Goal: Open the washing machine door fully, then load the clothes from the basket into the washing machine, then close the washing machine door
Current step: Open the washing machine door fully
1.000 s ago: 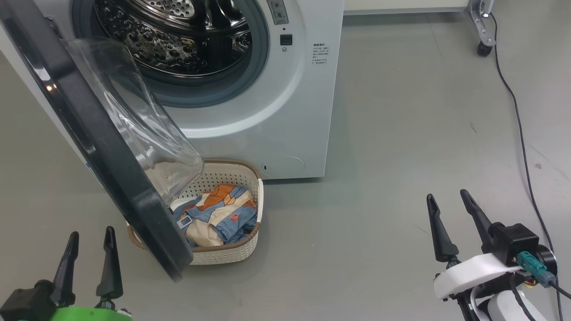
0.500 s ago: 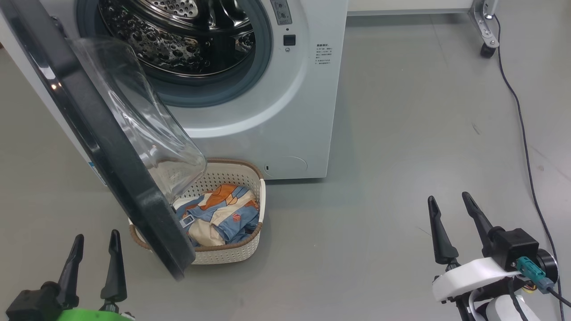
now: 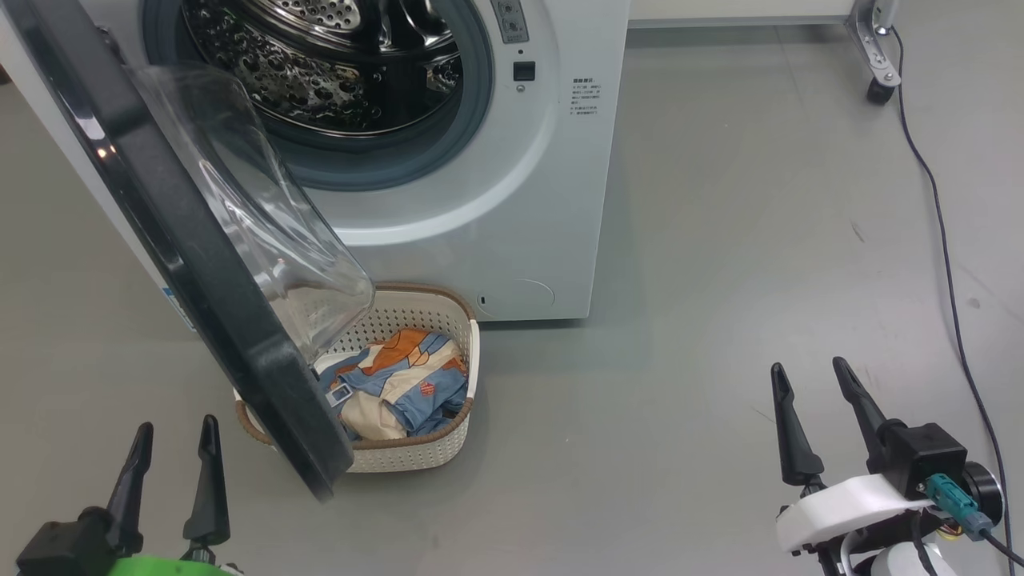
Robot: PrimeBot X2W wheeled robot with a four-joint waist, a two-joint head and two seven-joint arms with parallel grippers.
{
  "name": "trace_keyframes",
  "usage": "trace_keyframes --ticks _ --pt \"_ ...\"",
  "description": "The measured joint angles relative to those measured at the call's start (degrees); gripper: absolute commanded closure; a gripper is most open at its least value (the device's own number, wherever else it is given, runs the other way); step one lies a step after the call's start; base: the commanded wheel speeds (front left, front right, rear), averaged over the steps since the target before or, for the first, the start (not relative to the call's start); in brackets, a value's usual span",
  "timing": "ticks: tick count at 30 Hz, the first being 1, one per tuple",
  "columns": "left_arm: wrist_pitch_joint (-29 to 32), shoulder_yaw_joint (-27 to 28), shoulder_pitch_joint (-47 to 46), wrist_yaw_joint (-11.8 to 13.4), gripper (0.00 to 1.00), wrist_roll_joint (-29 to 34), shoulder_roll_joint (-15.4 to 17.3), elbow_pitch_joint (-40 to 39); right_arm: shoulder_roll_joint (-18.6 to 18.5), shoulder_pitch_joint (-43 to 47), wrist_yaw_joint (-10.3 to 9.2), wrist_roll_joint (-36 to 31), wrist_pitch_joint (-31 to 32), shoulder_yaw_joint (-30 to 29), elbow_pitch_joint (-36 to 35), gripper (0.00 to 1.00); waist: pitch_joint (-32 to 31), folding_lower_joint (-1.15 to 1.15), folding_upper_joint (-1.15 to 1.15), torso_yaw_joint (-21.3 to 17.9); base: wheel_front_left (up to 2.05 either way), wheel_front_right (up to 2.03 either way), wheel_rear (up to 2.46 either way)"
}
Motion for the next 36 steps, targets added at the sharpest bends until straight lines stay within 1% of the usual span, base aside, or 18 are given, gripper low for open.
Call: trace_keyframes --ticks 6,7,8,9,13,16,20,21,25,27,29,31,36 --pt "0.0 -0.31 0.0 0.0 0.01 0.37 0.02 0.29 0.41 0.47 0.01 -0.54 0.0 -0.54 -0.15 0.0 0.13 0.0 0.0 0.12 0.0 0.0 0.0" --pt "0.0 -0.43 0.01 0.0 0.6 0.37 0.02 0.51 0.43 0.51 0.02 -0.59 0.0 -0.63 -0.15 0.0 0.17 0.0 0.0 0.13 0.0 0.0 0.0" --pt "0.0 -0.49 0.01 0.0 0.89 0.37 0.02 0.65 0.48 0.51 0.04 -0.63 0.0 -0.74 -0.16 0.0 0.21 0.0 0.0 0.13 0.0 0.0 0.0" --pt "0.0 -0.52 0.02 0.0 1.0 0.37 0.03 0.75 0.53 0.51 0.07 -0.8 0.0 -0.8 -0.16 0.0 0.24 0.0 0.0 0.12 0.0 0.0 0.0" --pt "0.0 -0.22 0.01 0.0 1.0 0.36 0.0 0.51 0.74 0.51 0.15 -1.24 -0.01 -1.14 -0.22 0.0 0.37 0.0 0.0 0.09 0.0 0.0 0.0" --pt "0.0 1.3 -0.11 0.0 1.0 0.36 -0.02 -1.1 0.92 0.53 0.37 -1.42 0.0 -1.36 -0.23 0.0 0.39 0.0 0.0 0.08 0.0 0.0 0.0" --pt "-0.01 4.95 -1.83 0.0 1.0 0.37 0.04 -5.45 1.59 0.59 0.87 -1.44 -0.01 -1.47 -0.22 0.0 0.36 0.0 0.0 0.05 0.0 0.0 0.0" --pt "-0.01 4.95 -1.83 0.0 1.0 0.37 0.04 -5.45 1.59 0.59 0.87 -1.44 -0.01 -1.47 -0.22 0.0 0.36 0.0 0.0 0.05 0.0 0.0 0.0" --pt "-0.19 7.11 -5.84 0.0 1.0 1.12 0.42 -12.23 2.0 0.77 1.13 -1.54 0.0 -1.63 -0.21 0.0 0.31 0.0 0.0 0.0 0.0 0.0 0.0" --pt "-0.31 6.59 -7.86 0.0 1.0 2.3 1.25 -16.25 2.18 0.83 1.6 -1.54 -0.01 -1.68 -0.2 0.0 0.34 0.0 0.0 -0.03 0.0 0.0 0.0" --pt "-0.31 5.31 -9.93 0.0 1.0 2.87 1.99 -20.2 2.46 0.92 1.67 -1.54 0.0 -1.68 -0.14 0.0 0.4 0.0 0.0 -0.07 0.0 0.0 0.0" --pt "-0.32 3.74 -11.66 0.0 1.0 3.49 2.2 -23.38 2.71 1.15 2.11 -1.55 0.0 -1.65 -0.01 0.0 0.45 0.0 0.0 -0.13 0.0 0.0 0.0" --pt "-0.33 -1.2 -12.89 0.0 1.0 3.79 2.48 -28.1 3.34 1.32 2.63 -1.59 0.0 -1.65 0.16 0.0 0.55 0.0 0.0 -0.38 0.0 0.0 0.0"
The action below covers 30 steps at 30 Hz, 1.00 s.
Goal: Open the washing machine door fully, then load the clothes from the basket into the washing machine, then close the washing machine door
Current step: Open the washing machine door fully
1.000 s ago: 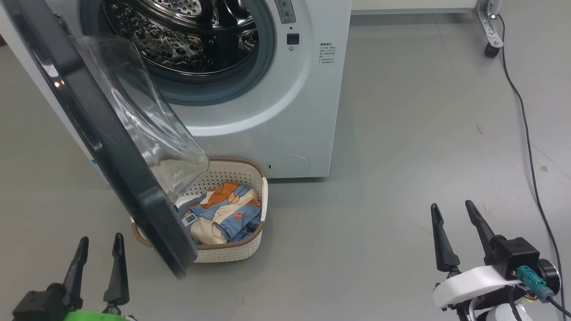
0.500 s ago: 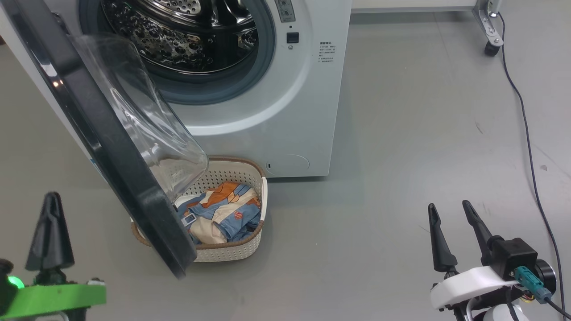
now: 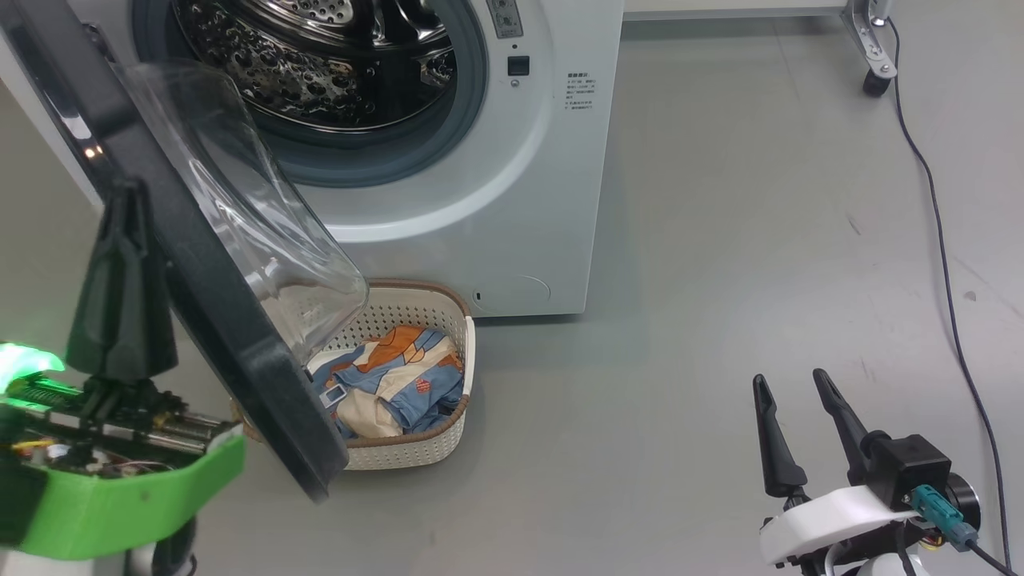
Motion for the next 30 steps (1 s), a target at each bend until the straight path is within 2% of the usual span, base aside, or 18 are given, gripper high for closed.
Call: trace_keyframes --ticks 9,16,21,30 --pt "0.0 -12.5 0.26 0.0 1.0 -0.09 1.55 -3.15 0.62 0.0 1.12 -0.41 0.0 -0.38 0.14 0.0 0.52 0.0 0.0 -0.55 0.0 0.0 0.0" --pt "0.0 -20.84 3.35 0.0 1.0 -1.1 1.64 -1.34 0.73 -0.04 1.53 -1.37 0.0 -0.88 0.25 0.0 1.17 0.0 0.0 -0.81 0.0 0.0 0.0" --pt "0.01 -24.17 4.92 0.0 1.0 -1.1 1.6 0.29 0.96 -0.08 1.99 -1.49 0.0 -1.24 0.42 0.0 1.64 0.0 0.0 -0.85 0.0 0.0 0.0" --pt "0.02 -26.6 8.24 0.0 1.0 -1.09 1.96 6.22 1.58 -0.29 2.63 -1.92 0.0 -1.8 0.96 0.0 2.32 0.0 0.0 -0.57 0.0 0.0 0.0"
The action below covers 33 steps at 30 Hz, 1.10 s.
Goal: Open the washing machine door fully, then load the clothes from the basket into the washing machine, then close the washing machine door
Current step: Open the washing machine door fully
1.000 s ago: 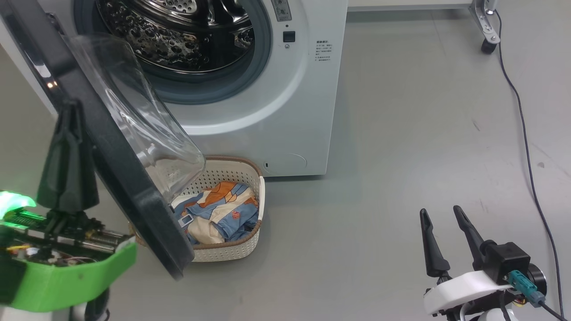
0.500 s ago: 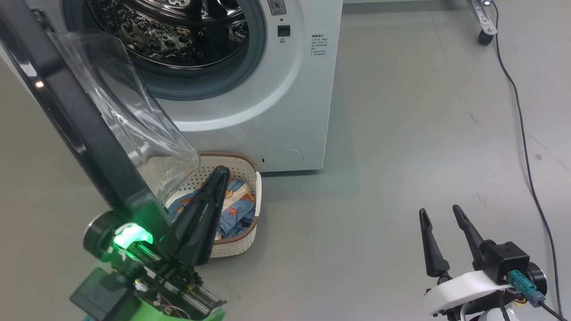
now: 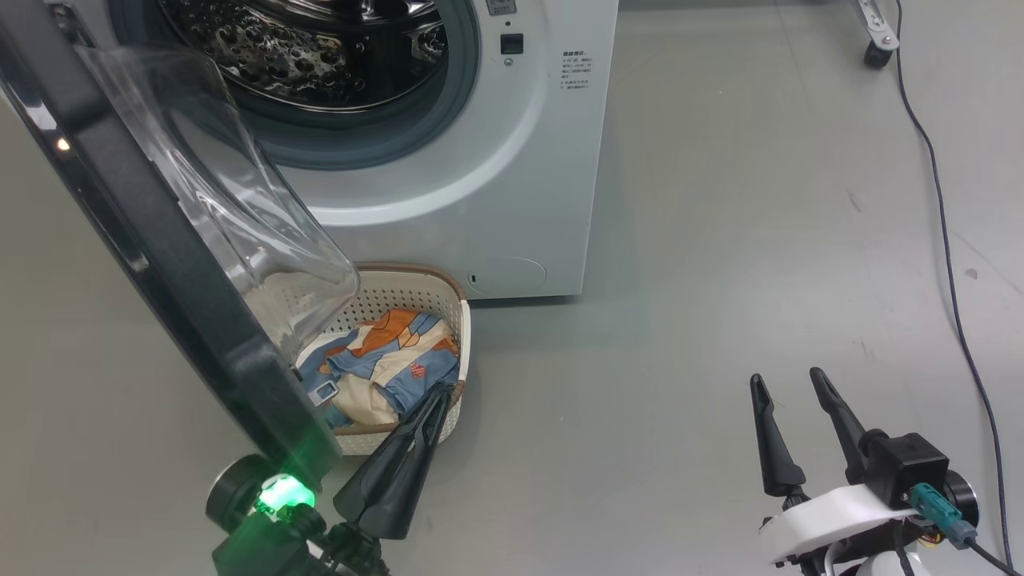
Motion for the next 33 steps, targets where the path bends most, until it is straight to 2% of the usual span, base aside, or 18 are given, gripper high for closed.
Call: trace_keyframes --ticks 16,33 --pt "0.0 6.17 2.31 0.0 1.0 -1.97 -2.16 10.16 0.8 -1.12 1.48 -0.52 0.0 -0.46 0.19 0.0 2.12 0.0 0.0 0.16 0.0 0.0 0.0" --pt "0.0 10.45 -2.7 0.0 1.0 -2.5 -4.87 14.23 1.36 -2.29 1.66 -0.7 0.0 -1.92 0.67 0.0 5.5 0.0 0.0 0.1 0.0 0.0 0.0"
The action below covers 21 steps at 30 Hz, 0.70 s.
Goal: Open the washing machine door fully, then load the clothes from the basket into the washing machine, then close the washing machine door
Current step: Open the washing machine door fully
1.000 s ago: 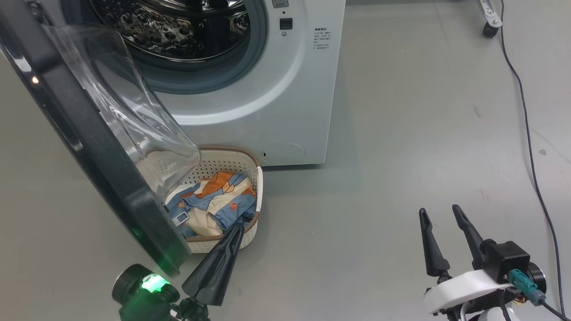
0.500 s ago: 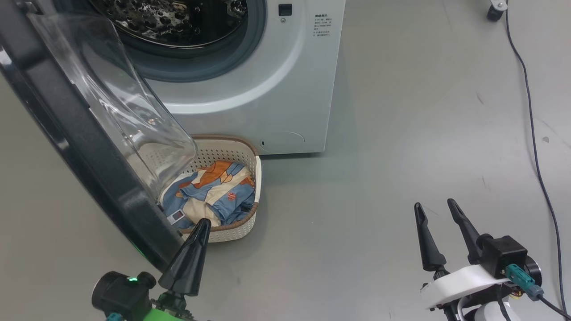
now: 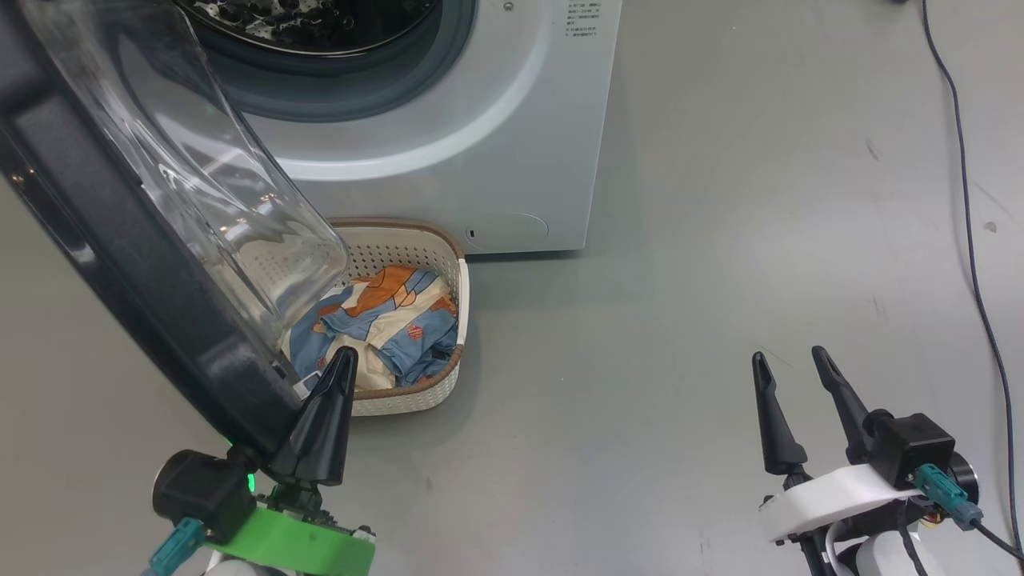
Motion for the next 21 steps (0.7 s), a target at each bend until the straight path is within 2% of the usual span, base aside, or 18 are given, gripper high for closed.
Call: trace_keyframes --ticks 21 --pt "0.01 1.72 0.08 -0.44 1.0 0.0 -2.69 4.91 0.42 0.04 1.22 -0.09 -0.01 -1.77 1.76 0.0 -1.22 0.0 0.0 5.8 0.0 0.0 0.0"
